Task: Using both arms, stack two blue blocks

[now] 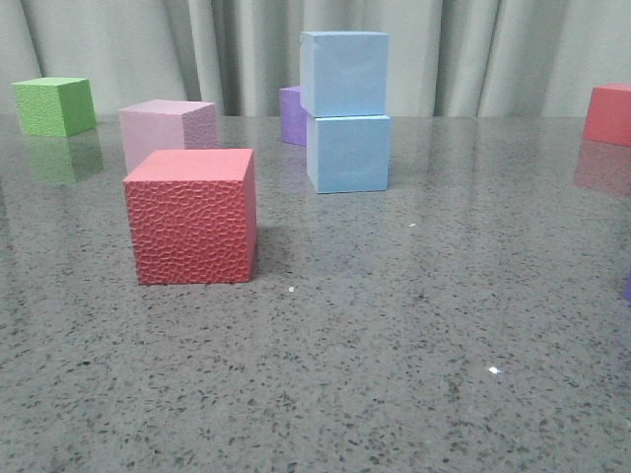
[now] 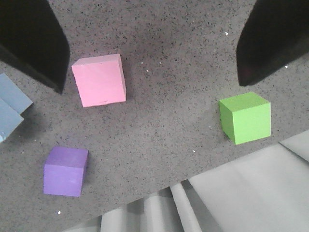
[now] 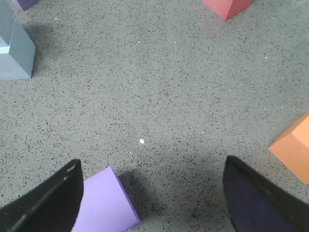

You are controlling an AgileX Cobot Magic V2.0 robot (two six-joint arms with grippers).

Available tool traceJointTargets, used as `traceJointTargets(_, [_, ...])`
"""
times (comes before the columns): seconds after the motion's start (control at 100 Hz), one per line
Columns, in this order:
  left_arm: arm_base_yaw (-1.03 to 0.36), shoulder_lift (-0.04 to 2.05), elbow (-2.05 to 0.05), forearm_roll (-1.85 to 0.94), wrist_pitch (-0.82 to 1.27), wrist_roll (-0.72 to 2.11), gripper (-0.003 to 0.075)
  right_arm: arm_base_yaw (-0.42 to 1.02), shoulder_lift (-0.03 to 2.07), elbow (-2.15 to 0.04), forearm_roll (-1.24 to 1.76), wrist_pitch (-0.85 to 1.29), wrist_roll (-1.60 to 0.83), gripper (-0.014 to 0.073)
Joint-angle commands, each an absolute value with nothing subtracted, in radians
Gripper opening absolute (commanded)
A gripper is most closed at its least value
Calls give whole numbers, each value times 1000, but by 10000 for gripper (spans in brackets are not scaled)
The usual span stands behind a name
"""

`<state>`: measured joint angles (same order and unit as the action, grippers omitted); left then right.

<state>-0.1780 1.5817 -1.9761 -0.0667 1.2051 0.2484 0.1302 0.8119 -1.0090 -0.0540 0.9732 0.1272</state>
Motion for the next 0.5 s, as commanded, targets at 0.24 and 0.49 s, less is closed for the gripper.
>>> traceJointTargets(0.24, [-174,1253,-1563,-63,931,203,638,130,807,-1032,-57,917,118,592])
traceJointTargets(0.49, [-174,1019,-1247,-60,852,179,617,130,807,-1032,-58,917,118,592])
